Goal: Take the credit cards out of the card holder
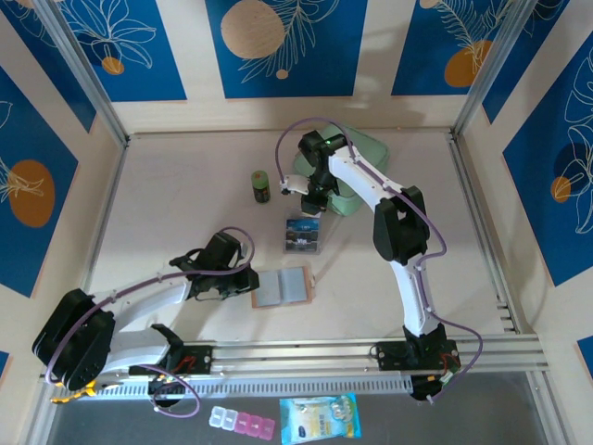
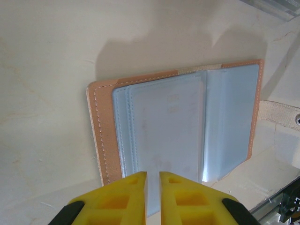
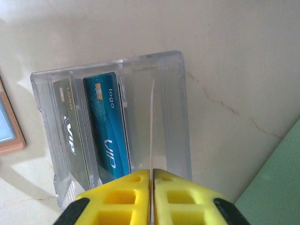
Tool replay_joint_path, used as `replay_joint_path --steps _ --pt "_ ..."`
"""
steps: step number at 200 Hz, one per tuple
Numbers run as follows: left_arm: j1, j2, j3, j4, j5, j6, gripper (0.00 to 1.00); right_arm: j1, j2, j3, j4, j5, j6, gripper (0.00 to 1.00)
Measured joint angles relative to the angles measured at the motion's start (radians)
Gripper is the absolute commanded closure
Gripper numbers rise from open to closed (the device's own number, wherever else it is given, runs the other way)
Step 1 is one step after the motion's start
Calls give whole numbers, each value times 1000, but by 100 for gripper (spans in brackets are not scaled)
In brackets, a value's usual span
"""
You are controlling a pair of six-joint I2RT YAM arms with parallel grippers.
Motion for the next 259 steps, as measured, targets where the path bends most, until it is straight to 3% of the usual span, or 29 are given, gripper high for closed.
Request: replay_joint_path --steps 42,126,259 --pt "0 2 0 0 0 0 86 -8 0 1 25 11 29 79" --pt "0 16 0 2 1 0 86 -23 -68 1 117 62 87 82" --pt "0 28 0 24 1 0 86 20 -35 -69 200 109 107 82"
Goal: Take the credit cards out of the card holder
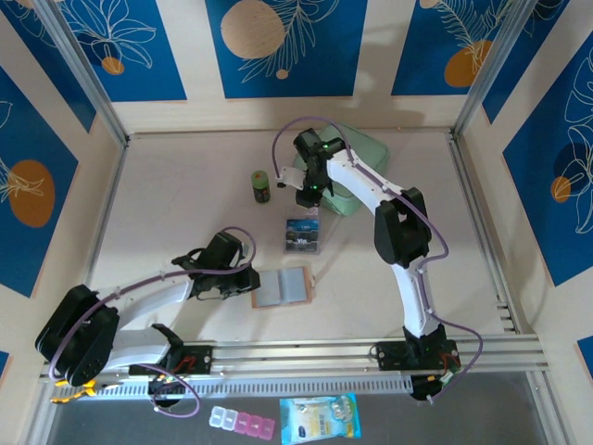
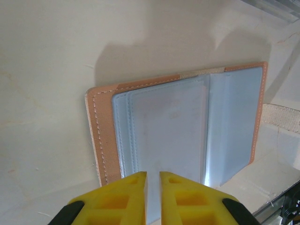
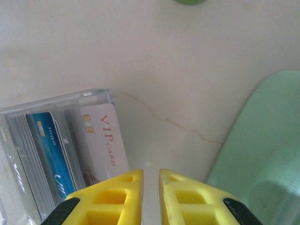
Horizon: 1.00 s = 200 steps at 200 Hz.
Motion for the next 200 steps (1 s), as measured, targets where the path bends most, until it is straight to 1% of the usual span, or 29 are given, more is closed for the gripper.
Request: replay_joint_path --steps 28,82,128,147,168,200 --pt "0 0 0 0 0 0 86 2 3 -10 5 2 0 80" --pt "0 0 0 0 0 0 86 2 3 -10 5 2 0 80" --pt "0 0 -2 1 0 0 86 2 -13 -13 10 2 24 77" --pt "0 0 -2 2 0 0 86 2 -49 -36 18 2 61 77" --pt "0 0 -2 2 0 0 86 8 -123 -100 45 0 119 77" --pt "0 0 -2 2 -1 1 86 34 -274 -243 112 -32 274 78"
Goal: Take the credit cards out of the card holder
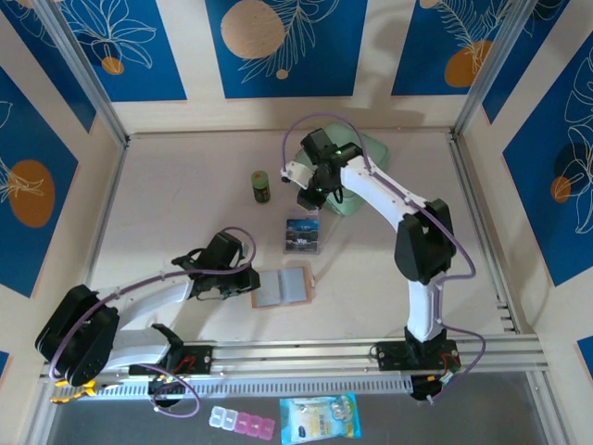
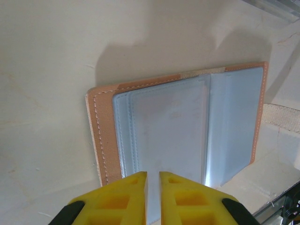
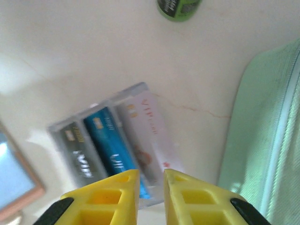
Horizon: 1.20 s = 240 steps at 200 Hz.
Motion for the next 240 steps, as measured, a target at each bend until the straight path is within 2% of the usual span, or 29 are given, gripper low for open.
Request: replay_joint_path --steps 35,63,134,177,240 --pt "0 0 2 -27 -21 30 86 67 -162 -196 113 -79 226 79" --pt "0 -4 10 -66 -45 53 86 138 -230 -323 204 -124 427 79" --pt "0 -22 -15 -61 -52 50 92 316 -241 -502 364 -177 847 84" --pt "0 -22 -44 -28 -43 44 94 335 -225 -580 435 -198 1056 86" --pt "0 -2 -51 3 -28 41 94 336 -148 -621 515 -278 1231 70"
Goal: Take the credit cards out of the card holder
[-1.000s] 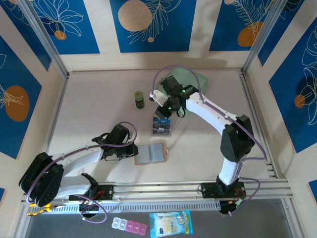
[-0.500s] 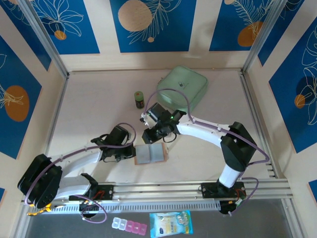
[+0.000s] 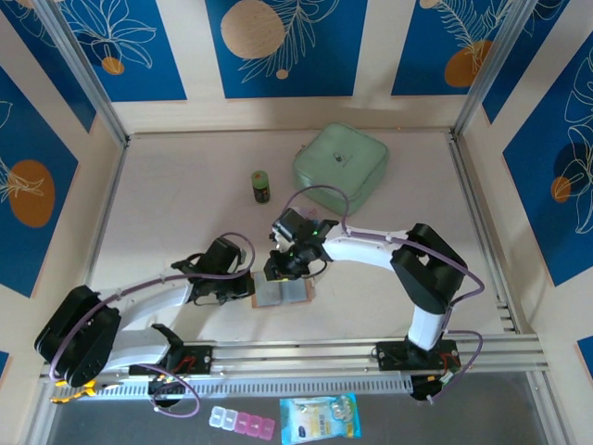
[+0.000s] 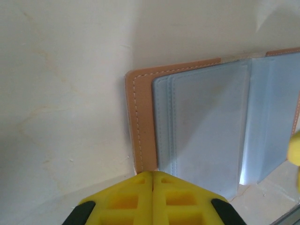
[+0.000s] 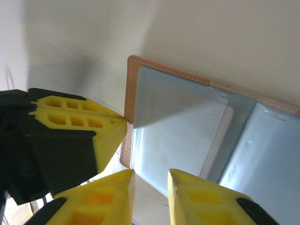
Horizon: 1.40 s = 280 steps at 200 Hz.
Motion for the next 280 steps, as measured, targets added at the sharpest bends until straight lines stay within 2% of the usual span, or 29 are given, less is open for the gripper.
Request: replay_joint_path --steps 47,112,216,280 --pt "0 31 0 0 3 0 95 3 42 -1 39 -39 44 66" --pt "0 35 3 -1 3 3 95 4 85 -1 30 -58 55 66" --pt "0 56 23 -12 3 11 95 -6 80 0 -19 -26 55 67" --pt "0 60 27 -13 3 11 95 -39 39 -75 24 -37 63 68"
